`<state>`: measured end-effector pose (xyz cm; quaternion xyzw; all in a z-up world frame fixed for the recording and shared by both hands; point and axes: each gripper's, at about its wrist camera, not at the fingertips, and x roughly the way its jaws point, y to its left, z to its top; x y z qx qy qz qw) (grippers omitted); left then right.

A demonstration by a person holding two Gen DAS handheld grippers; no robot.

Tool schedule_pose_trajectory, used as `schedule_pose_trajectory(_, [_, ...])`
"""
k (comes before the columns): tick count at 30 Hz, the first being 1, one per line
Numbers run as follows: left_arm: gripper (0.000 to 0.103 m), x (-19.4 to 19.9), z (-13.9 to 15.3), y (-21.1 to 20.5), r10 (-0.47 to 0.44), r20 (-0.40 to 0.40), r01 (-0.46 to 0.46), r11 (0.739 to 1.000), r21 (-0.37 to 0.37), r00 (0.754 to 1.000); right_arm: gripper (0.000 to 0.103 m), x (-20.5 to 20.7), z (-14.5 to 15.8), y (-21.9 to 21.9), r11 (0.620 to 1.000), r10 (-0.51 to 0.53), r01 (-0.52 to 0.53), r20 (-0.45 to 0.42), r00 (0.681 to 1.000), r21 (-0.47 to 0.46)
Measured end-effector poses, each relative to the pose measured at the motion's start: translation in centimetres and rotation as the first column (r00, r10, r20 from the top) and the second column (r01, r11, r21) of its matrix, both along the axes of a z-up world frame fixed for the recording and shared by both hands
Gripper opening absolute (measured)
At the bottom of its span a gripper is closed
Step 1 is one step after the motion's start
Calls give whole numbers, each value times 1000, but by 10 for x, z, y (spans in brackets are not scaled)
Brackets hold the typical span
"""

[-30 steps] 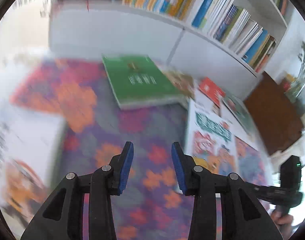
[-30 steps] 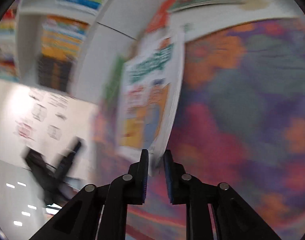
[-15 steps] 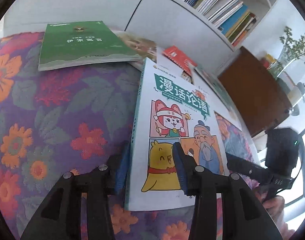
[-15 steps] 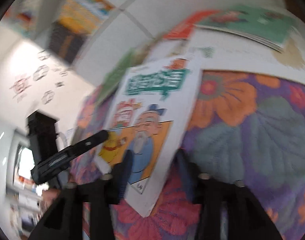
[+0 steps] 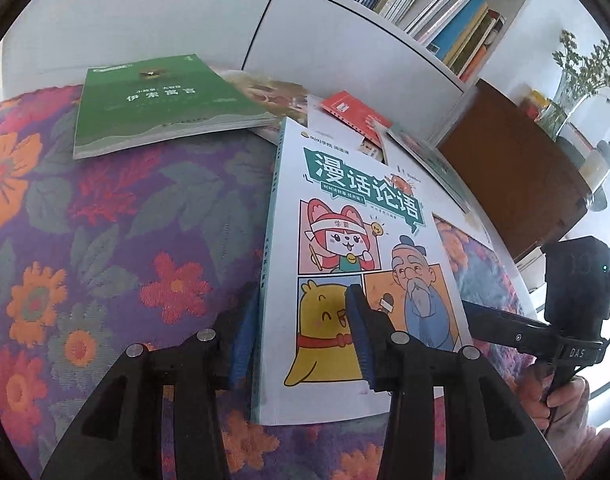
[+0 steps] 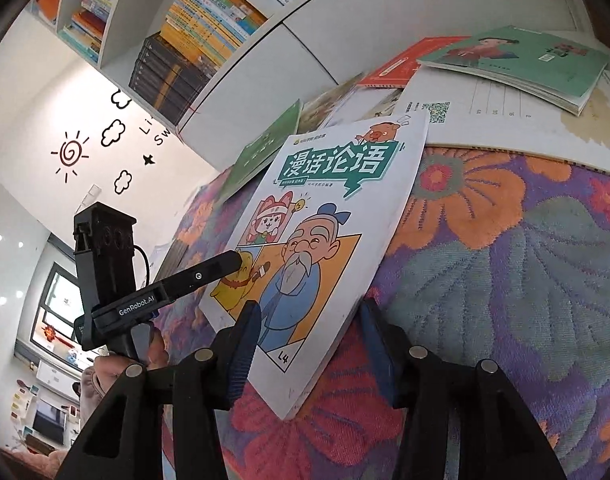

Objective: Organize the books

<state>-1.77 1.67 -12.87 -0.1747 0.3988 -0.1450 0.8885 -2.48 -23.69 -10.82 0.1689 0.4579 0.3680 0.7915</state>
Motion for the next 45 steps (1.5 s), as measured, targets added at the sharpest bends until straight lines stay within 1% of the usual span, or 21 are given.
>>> schedule_pose_trajectory(3, [41, -1, -1, 4, 0, -1, 0, 1000, -14, 1000, 50, 0, -1, -4, 1000, 2, -2, -6, 1000, 11])
schedule_pose_trajectory(7, [41, -1, -1, 5, 2, 0, -2, 1000, -16, 1000, 50, 0, 0, -3, 1000, 8, -8, -2, 1000, 2])
schedule_pose_trajectory(13, [41, -2, -3, 11, 2, -4, -2, 998, -58, 1000, 50, 0, 0, -3, 1000, 7, -7, -4, 1000, 9])
schedule_pose_trajectory(17, [41, -2, -3, 11, 3, -4, -3, 998, -57, 1000, 50, -1, 0, -3, 1000, 9, -9, -2, 1000, 5])
schedule_pose_trajectory(30, [41, 0, -3, 9, 1, -1, -1, 999, -32, 1000, 50, -1, 1, -3, 1000, 8, -8, -1, 1000, 3])
schedule_pose_trajectory(36, [41, 0, 0, -1, 3, -5, -2, 999, 38, 1000, 50, 2, 1, -2, 1000, 7, -7, -7, 1000, -8])
schedule_pose_trajectory(37, [41, 0, 1, -2, 4, -9, -4, 999, 47, 1000, 50, 4, 2, 0, 1000, 6, -6, -18, 1000, -17])
schedule_pose_trajectory(39, [41, -3, 3, -5, 1, -26, 0, 998, 56, 1000, 51, 1, 7, 8, 997, 8, -8, 1, 1000, -79])
schedule_pose_trajectory(41, [41, -9, 6, -7, -6, -59, 12, 996, 93, 998, 53, -10, 15, 25, 978, 35, -22, 63, 997, -209])
schedule_pose_trajectory(42, [41, -12, 7, -8, -6, -70, 14, 995, 103, 998, 58, -14, 17, 33, 969, 55, -34, 78, 995, -246])
schedule_pose_trajectory(43, [41, -18, 8, -7, -5, -89, 15, 994, 111, 996, 59, -17, 18, 37, 965, 61, -41, 71, 996, -258])
schedule_pose_trajectory(45, [41, -29, 9, -3, -3, -116, 16, 994, 109, 993, 59, -19, 19, 38, 968, 70, -61, 27, 997, -245])
